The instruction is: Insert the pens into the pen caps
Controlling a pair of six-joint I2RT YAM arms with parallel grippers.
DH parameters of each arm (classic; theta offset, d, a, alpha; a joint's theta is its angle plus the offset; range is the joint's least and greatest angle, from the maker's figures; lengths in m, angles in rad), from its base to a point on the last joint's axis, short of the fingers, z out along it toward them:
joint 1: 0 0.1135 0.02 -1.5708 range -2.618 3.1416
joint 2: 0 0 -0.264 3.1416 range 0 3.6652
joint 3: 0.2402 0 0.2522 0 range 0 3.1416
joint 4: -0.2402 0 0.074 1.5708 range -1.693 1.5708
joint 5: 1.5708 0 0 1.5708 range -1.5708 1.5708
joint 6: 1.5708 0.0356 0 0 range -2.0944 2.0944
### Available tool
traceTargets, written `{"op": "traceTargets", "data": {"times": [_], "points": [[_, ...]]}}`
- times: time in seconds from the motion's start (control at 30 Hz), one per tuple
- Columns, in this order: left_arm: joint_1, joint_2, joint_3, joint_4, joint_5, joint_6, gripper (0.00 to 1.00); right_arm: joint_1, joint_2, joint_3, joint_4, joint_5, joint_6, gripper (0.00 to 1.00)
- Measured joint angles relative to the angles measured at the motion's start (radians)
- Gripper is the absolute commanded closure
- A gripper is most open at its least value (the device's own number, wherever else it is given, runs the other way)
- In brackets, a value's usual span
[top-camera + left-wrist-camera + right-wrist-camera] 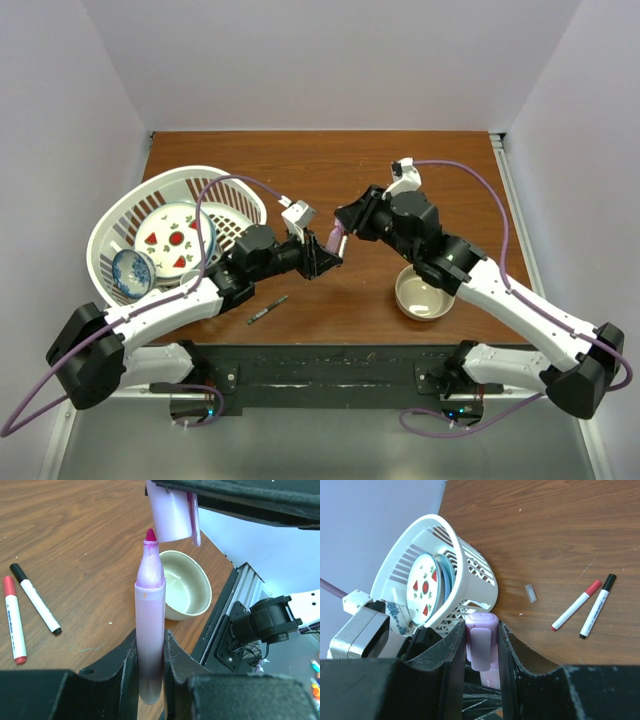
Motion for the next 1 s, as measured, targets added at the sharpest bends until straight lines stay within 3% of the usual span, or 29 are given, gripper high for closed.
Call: {"op": "traceTargets", "data": {"times": [1.0], "points": [[0.0, -0.057, -0.027, -0.012, -0.066, 0.008, 1.0, 0.126, 0.007, -0.014, -0.048, 0.188, -0.034, 1.0]]}}
